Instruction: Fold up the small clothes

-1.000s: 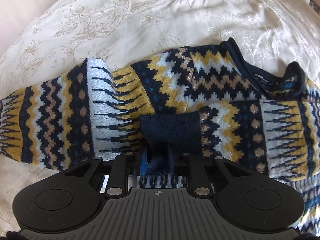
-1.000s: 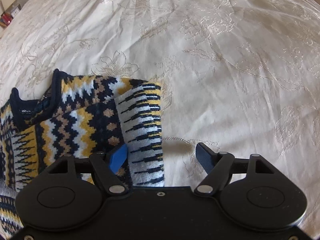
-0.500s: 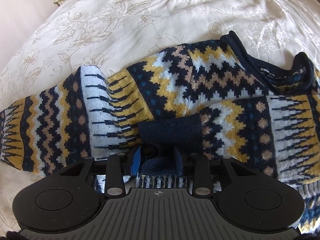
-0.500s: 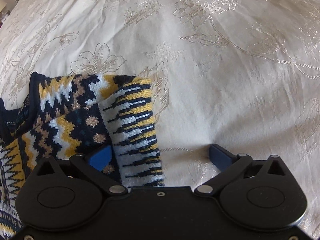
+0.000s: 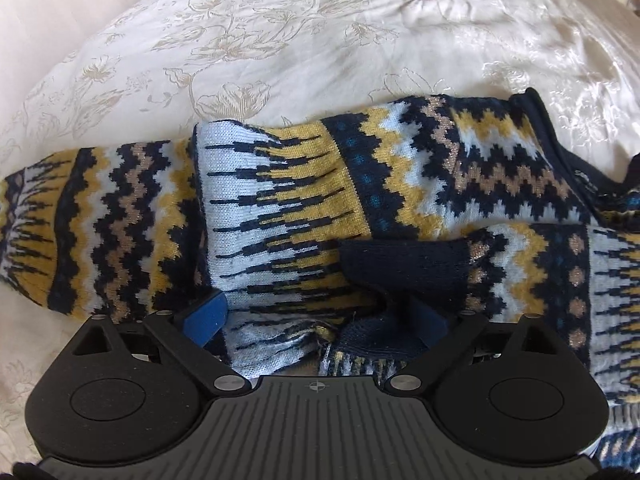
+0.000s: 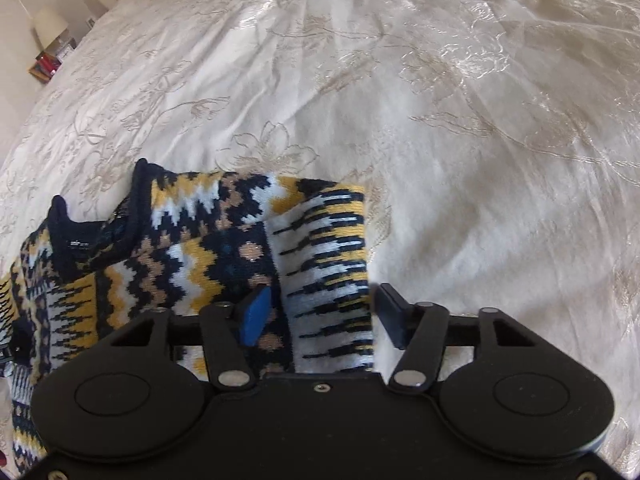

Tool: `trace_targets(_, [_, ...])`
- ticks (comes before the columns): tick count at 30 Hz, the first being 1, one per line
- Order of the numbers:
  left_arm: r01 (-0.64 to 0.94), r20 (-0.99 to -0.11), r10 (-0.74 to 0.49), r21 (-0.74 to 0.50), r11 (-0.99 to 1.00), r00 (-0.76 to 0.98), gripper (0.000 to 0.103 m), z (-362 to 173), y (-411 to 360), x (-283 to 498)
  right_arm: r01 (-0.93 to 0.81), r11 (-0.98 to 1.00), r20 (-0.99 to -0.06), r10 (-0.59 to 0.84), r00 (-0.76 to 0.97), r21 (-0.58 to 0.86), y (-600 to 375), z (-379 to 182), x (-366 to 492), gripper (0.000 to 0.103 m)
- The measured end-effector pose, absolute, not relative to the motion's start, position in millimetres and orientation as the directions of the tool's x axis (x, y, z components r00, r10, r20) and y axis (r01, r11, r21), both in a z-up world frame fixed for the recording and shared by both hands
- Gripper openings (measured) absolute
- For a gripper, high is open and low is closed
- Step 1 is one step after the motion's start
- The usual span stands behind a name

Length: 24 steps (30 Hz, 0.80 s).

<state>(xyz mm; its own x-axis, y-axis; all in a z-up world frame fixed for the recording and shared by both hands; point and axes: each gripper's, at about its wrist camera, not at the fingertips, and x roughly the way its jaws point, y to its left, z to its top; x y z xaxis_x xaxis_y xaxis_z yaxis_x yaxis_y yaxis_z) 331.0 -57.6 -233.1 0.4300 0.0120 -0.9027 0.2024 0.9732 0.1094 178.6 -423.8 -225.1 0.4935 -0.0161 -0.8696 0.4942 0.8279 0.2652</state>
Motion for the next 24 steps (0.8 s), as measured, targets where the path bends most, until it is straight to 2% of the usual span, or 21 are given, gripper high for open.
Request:
trace_targets(1, [0.202, -0.902, 0.002, 0.099, 0.974, 0.432, 0.097, -233, -55, 330, 0.485, 0.825, -0.866, 0.01, 0.501, 0.29, -424, -225, 180, 0.023])
trace_targets(2, [0.202, -0.902, -0.007, 0.089, 0.975, 0.432, 0.097, -234, -49, 331, 0.476, 0.822, -0.861, 0.035, 0.507, 0.313, -425, -224, 181, 0.017])
trace_targets(7, [0.199, -0.907, -0.036, 0.053, 0.979, 0.421, 0.096, -219, -44, 328, 0.491, 0.845, -0.883, -0.049, 0.466, 0.212, -430, -208, 178, 0.015])
trace_targets(11, [0.191, -0.902, -0.056, 0.03, 0.981, 0.429, 0.086, -204, -30, 325, 0.496, 0.853, -0.903, -0.074, 0.422, 0.162, -427, -209, 187, 0.015])
trace_targets(14, [0.19, -0.882, -0.066, 0.027, 0.981, 0.466, 0.086, -181, -11, 316, 0.514, 0.853, -0.898, -0.15, 0.414, 0.095, -424, -195, 188, 0.013])
trace_targets(16, [0.184, -0.872, -0.072, 0.021, 0.983, 0.485, 0.086, -169, 2, 306, 0.541, 0.835, -0.911, -0.142, 0.386, 0.099, -432, -196, 187, 0.013])
trace_targets(19, [0.145, -0.867, -0.05, 0.026, 0.989, 0.495, 0.086, -163, 28, 299, 0.487, 0.869, -0.924, -0.119, 0.364, 0.081, -427, -199, 192, 0.017])
trace_targets(22, [0.071, -0.87, -0.022, 0.015, 0.997, 0.492, 0.086, -158, 58, 298, 0.454, 0.891, -0.899, -0.194, 0.394, 0.006, -410, -183, 194, 0.038])
trace_targets(23, [0.041, -0.87, -0.013, 0.009, 0.999, 0.493, 0.086, -156, 69, 299, 0.458, 0.889, -0.884, -0.218, 0.415, -0.005, -405, -176, 193, 0.05])
trace_targets(24, [0.015, -0.868, -0.008, 0.0, 1.0, 0.497, 0.086, -156, 77, 299, 0.46, 0.888, -0.87, -0.233, 0.434, -0.009, -401, -169, 191, 0.056])
